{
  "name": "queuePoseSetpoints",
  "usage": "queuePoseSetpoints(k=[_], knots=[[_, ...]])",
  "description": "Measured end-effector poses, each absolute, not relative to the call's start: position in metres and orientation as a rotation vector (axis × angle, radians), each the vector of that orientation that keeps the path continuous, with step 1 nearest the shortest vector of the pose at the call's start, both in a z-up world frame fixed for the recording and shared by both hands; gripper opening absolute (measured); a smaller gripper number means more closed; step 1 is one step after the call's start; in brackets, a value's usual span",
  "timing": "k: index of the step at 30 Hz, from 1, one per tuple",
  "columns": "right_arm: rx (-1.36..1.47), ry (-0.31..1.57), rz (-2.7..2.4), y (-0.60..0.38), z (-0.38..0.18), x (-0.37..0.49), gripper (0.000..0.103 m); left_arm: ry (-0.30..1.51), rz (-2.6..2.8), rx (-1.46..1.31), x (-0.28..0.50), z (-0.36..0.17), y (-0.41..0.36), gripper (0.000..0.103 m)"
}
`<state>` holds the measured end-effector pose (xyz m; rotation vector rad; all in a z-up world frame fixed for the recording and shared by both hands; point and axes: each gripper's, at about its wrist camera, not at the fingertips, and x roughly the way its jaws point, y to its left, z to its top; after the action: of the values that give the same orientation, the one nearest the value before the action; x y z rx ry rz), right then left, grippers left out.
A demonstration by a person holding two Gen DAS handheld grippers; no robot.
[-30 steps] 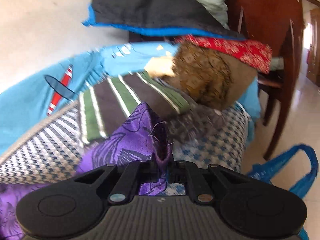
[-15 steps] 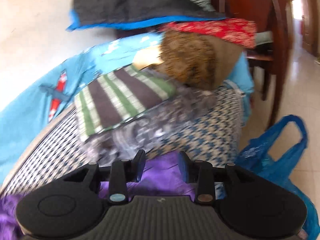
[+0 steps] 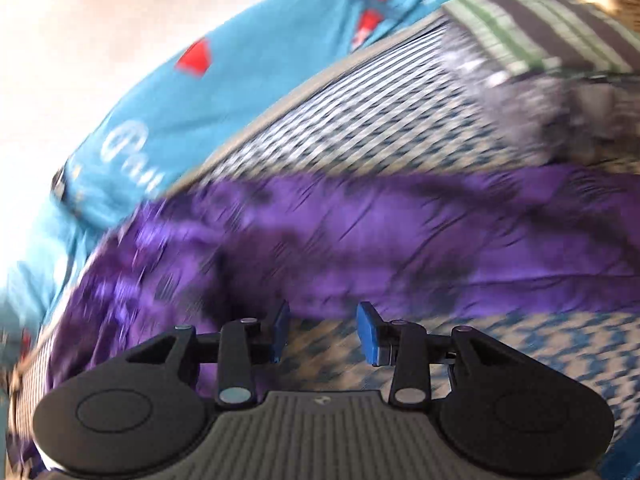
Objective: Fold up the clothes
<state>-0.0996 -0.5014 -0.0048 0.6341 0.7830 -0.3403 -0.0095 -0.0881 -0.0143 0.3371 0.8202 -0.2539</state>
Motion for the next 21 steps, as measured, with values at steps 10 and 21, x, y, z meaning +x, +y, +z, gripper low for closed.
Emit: queuePoseSetpoints(k=[10,21], knots=[[0.575,0.863,-0.262,-0.469,-0.023,-0.091,0.042,0.824,-0.239,0.326,-0.009,-0.012,-0.082,0.103],[0.153,0.884,-0.209,-0.387,-0.042,-0.101,0.027,0.828,-0.221,0.329,-0.014,-0.011,-0.072,0.103]])
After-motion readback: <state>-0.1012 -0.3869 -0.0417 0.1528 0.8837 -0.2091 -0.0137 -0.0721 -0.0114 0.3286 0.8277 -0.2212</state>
